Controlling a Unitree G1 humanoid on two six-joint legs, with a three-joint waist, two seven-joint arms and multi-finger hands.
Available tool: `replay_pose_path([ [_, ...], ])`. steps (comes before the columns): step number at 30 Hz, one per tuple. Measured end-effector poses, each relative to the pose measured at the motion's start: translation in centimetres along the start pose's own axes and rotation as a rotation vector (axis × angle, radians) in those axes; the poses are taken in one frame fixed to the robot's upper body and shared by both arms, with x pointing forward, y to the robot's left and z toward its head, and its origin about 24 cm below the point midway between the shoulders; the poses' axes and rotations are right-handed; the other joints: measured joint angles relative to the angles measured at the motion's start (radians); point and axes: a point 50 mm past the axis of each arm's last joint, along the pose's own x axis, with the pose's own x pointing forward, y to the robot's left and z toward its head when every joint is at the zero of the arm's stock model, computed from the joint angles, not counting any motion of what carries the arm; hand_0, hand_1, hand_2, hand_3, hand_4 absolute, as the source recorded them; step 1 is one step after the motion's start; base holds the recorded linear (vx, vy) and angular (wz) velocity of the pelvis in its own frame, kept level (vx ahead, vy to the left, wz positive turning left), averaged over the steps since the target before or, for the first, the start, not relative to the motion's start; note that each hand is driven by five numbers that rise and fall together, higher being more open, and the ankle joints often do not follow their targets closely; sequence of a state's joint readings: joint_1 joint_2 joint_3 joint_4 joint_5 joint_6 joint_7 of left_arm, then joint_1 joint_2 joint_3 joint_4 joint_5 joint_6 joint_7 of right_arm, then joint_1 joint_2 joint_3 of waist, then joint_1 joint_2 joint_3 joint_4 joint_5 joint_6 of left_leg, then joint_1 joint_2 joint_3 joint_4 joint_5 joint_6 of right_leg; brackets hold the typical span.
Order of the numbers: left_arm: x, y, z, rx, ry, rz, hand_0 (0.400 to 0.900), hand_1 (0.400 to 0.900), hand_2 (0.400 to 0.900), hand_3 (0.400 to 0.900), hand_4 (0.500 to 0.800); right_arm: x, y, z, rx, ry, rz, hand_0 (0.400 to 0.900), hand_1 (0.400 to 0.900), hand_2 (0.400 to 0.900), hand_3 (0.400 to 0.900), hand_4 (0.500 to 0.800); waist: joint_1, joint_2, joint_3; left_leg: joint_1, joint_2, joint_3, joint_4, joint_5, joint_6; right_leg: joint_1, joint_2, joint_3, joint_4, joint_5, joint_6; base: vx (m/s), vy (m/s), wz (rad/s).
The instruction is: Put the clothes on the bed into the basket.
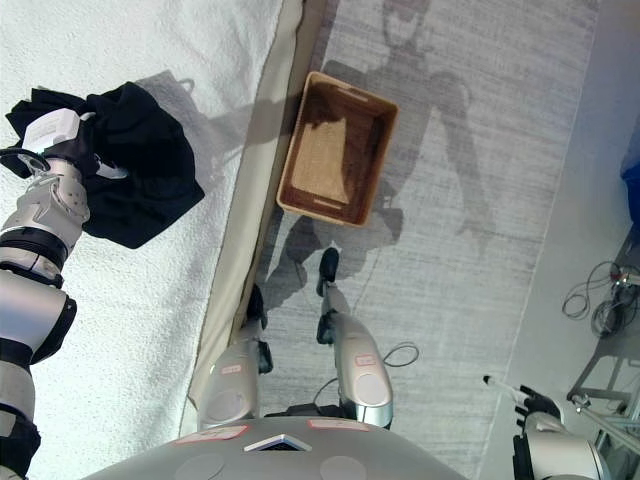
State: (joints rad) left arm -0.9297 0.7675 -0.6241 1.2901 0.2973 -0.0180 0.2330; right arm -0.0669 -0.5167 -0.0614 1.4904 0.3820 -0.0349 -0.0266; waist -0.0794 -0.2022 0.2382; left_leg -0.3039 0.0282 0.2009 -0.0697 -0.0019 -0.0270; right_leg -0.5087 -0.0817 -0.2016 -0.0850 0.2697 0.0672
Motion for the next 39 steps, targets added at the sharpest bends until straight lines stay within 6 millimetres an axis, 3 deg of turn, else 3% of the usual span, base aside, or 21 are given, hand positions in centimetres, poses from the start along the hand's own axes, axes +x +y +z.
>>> replay_pose_path([
  [4, 0.0, -0.4, 0.7, -0.056, 0.011, 0.019, 0.4, 0.4, 0.4, 0.4, 0.5, -0.1, 2.6, 0.2, -0.008, -0.02, 0.038, 0.9, 0.9, 0.9, 0.9, 0.8, -0.002, -0.015, -0.045, -0.004, -0.001, 0.024, -0.006, 0.001, 0.0, -0.017, 0.003, 0.009, 0.0, 0.004, -0.002, 0.02, -0.026, -0.11],
  [7, -0.1, -1.2, 1.9, -0.075, -0.013, 0.001, 0.4, 0.4, 0.4, 0.4, 0.5, -0.3, 5.4, 1.9, 0.003, -0.091, 0.097, 0.9, 0.9, 0.9, 0.9, 0.8, -0.004, -0.026, -0.064, 0.0, -0.001, 0.027, -0.007, 0.003, 0.001, -0.018, 0.005, 0.011, 0.0, 0.015, -0.016, -0.02, -0.033, -0.04],
  [10, -0.4, -2.7, 3.4, -0.094, -0.044, -0.037, 0.4, 0.4, 0.4, 0.4, 0.5, -1.0, 8.1, 5.2, 0.016, -0.195, 0.167, 0.9, 0.9, 0.9, 0.9, 0.8, -0.001, -0.027, -0.066, 0.003, -0.001, 0.041, -0.002, 0.005, -0.002, -0.019, 0.007, 0.018, 0.0, 0.023, -0.026, -0.04, -0.042, -0.01],
  [14, -0.8, -4.1, 4.4, -0.179, -0.043, -0.076, 0.4, 0.4, 0.4, 0.4, 0.5, -2.1, 10.0, 9.5, 0.039, -0.337, 0.214, 0.9, 0.9, 0.9, 0.9, 0.8, 0.0, -0.026, -0.067, 0.007, -0.003, 0.052, 0.002, 0.006, -0.004, -0.019, 0.007, 0.036, 0.0, 0.023, -0.026, 0.03, -0.046, 0.01],
  [15, -1.0, -4.8, 4.6, -0.35, 0.001, -0.087, 0.4, 0.4, 0.4, 0.4, 0.5, -2.4, 10.5, 10.5, 0.049, -0.368, 0.227, 0.9, 0.9, 0.9, 0.9, 0.8, 0.002, -0.023, -0.066, 0.013, -0.003, 0.054, 0.002, 0.008, -0.006, -0.014, 0.006, 0.038, 0.0, 0.023, -0.026, 0.05, -0.056, 0.05],
  [16, -1.6, -6.5, 4.7, -0.635, 0.102, -0.11, 0.4, 0.4, 0.4, 0.4, 0.5, -2.9, 11.3, 11.7, 0.062, -0.382, 0.231, 0.9, 0.9, 0.9, 0.9, 0.8, 0.001, -0.017, -0.066, 0.031, 0.0, 0.059, 0.003, 0.009, -0.008, 0.003, 0.004, 0.039, 0.0, 0.023, -0.027, 0.03, -0.04, 0.03],
  [17, -2.2, -7.9, 4.9, -0.758, 0.155, -0.14, 0.4, 0.4, 0.4, 0.4, 0.5, -3.1, 11.7, 12.3, 0.068, -0.394, 0.24, 0.9, 0.9, 0.9, 0.9, 0.8, 0.003, -0.009, -0.064, 0.046, 0.001, 0.057, 0.003, 0.009, -0.009, 0.019, 0.005, 0.038, -0.001, 0.022, -0.029, 0.05, -0.051, -0.01],
  [18, -2.5, -8.5, 5.1, -0.794, 0.173, -0.161, 0.4, 0.4, 0.4, 0.4, 0.5, -3.2, 11.8, 12.5, 0.069, -0.399, 0.241, 0.9, 0.9, 0.9, 0.9, 0.8, 0.004, -0.003, -0.066, 0.05, 0.001, 0.056, 0.003, 0.009, -0.009, 0.025, 0.006, 0.037, -0.001, 0.023, -0.029, 0.06, -0.054, -0.05],
  [21, -4.4, -12.3, 6.5, -1.158, 0.339, -0.259, 0.4, 0.4, 0.4, 0.4, 0.5, -3.7, 12.3, 14.0, 0.079, -0.38, 0.215, 0.9, 0.9, 0.9, 0.9, 0.8, 0.031, 0.03, -0.056, 0.122, 0.0, 0.058, -0.01, 0.01, -0.01, 0.089, 0.013, 0.039, -0.001, 0.021, -0.031, 0.06, -0.064, -0.03],
  [23, -5.1, -13.3, 7.5, -1.257, 0.384, -0.287, 0.4, 0.4, 0.4, 0.4, 0.5, -4.2, 12.7, 15.3, 0.089, -0.397, 0.212, 0.9, 0.9, 0.9, 0.9, 0.8, 0.046, 0.044, -0.056, 0.153, -0.001, 0.059, -0.011, 0.009, -0.009, 0.119, 0.012, 0.039, -0.001, 0.02, -0.031, 0.04, -0.064, -0.03],
  [30, -5.6, -13.9, 8.8, -1.507, 0.482, -0.265, 0.4, 0.4, 0.4, 0.4, 0.5, -4.8, 13.2, 16.5, 0.1, -0.387, 0.209, 0.9, 0.9, 0.9, 0.9, 0.8, 0.056, 0.067, -0.054, 0.229, -0.014, 0.074, -0.011, 0.008, -0.007, 0.193, 0.002, 0.053, -0.003, -0.02, -0.02, 0.02, -0.052, -0.11],
  [34, -6.0, -14.0, 10.3, -1.59, 0.486, -0.272, 0.4, 0.4, 0.4, 0.4, 0.5, -4.5, 13.1, 15.9, 0.08, -0.363, 0.184, 0.9, 0.9, 0.9, 0.9, 0.8, 0.054, 0.089, -0.065, 0.24, -0.018, 0.087, -0.011, 0.011, -0.003, 0.201, -0.001, 0.058, -0.003, -0.063, 0.001, 0.01, -0.039, -0.2],
  [39, -6.5, -14.0, 12.7, -1.607, 0.429, -0.328, 0.4, 0.4, 0.4, 0.4, 0.5, -4.2, 13.7, 14.2, 0.056, -0.323, 0.189, 0.9, 0.9, 0.9, 0.9, 0.8, 0.01, 0.117, -0.079, 0.244, -0.019, 0.116, -0.011, 0.007, 0.003, 0.19, 0.007, 0.082, -0.002, -0.052, -0.003, 0.01, -0.03, -0.31],
])
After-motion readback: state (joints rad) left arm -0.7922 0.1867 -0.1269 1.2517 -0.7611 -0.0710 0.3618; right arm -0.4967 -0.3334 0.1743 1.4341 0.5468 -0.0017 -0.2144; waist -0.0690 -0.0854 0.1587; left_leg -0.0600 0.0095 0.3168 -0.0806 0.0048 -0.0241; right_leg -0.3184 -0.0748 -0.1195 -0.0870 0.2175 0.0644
